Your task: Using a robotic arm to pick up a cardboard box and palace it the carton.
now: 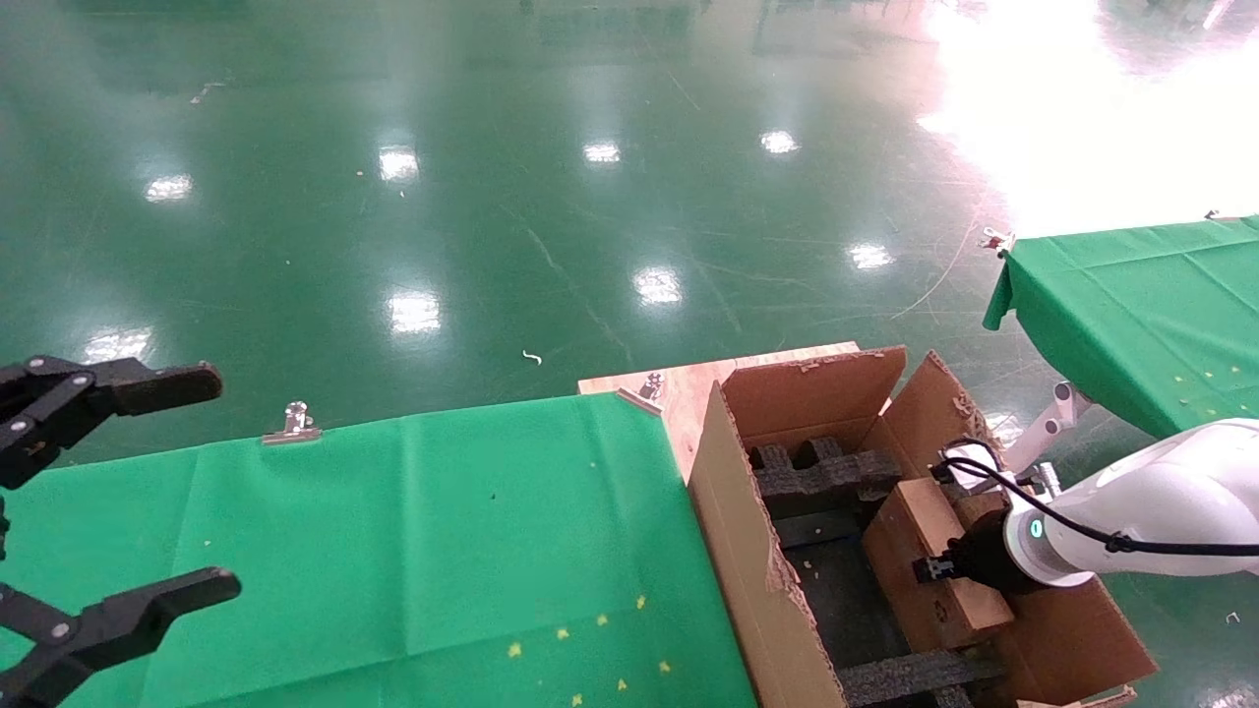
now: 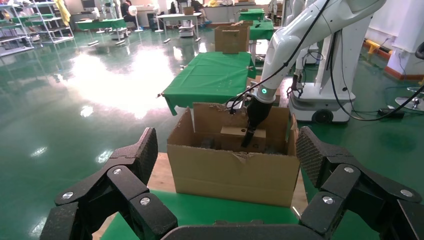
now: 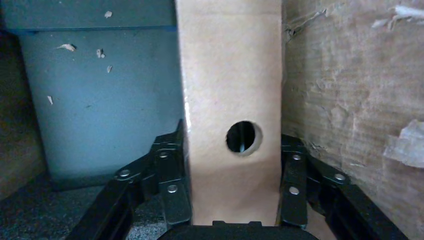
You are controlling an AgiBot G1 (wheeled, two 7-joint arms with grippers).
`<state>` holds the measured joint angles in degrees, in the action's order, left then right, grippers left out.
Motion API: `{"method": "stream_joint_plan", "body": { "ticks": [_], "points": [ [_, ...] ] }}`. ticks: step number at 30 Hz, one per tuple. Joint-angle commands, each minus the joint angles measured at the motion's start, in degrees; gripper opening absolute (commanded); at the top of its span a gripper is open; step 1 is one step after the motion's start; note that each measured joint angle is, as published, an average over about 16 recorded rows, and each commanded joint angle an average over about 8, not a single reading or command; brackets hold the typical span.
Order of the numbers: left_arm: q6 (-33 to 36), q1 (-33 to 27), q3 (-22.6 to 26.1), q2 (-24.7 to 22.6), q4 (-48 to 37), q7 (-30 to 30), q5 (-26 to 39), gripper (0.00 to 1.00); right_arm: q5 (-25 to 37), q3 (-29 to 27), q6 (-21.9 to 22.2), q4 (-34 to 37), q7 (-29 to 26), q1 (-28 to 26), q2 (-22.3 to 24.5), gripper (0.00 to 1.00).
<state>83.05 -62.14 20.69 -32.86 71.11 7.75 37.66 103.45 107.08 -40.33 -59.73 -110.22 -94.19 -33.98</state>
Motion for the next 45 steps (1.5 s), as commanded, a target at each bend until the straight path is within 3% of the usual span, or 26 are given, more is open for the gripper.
{"method": "stream_joint_plan", "body": {
  "ticks": [1, 15, 26, 31, 39, 45],
  "points": [
    [0.0, 0.0, 0.0, 0.0, 0.0, 0.0, 0.0, 1.00, 0.0, 0.0, -0.1, -0.1, 0.1, -0.2, 0.1, 1.00],
    [0.0, 0.0, 0.0, 0.0, 0.0, 0.0, 0.0, 1.00, 0.8, -1.3, 0.0, -2.9, -0.6, -3.4, 2.1, 1.00],
    [0.0, 0.0, 0.0, 0.0, 0.0, 0.0, 0.0, 1.00, -0.4, -6.0, 0.7, -12.8, 0.9, -12.4, 5.4, 1.00],
    [0.0, 0.0, 0.0, 0.0, 0.0, 0.0, 0.0, 1.00, -5.8, -9.2, -0.3, -17.4, 3.7, -17.0, 6.2, 1.00],
    [0.0, 0.0, 0.0, 0.0, 0.0, 0.0, 0.0, 1.00, -19.8, -13.9, -5.4, -18.7, 14.4, -21.7, 5.5, 1.00],
    [0.0, 0.0, 0.0, 0.0, 0.0, 0.0, 0.0, 1.00, -21.5, -14.4, -6.3, -18.7, 15.0, -22.1, 5.5, 1.00]
  ]
}}
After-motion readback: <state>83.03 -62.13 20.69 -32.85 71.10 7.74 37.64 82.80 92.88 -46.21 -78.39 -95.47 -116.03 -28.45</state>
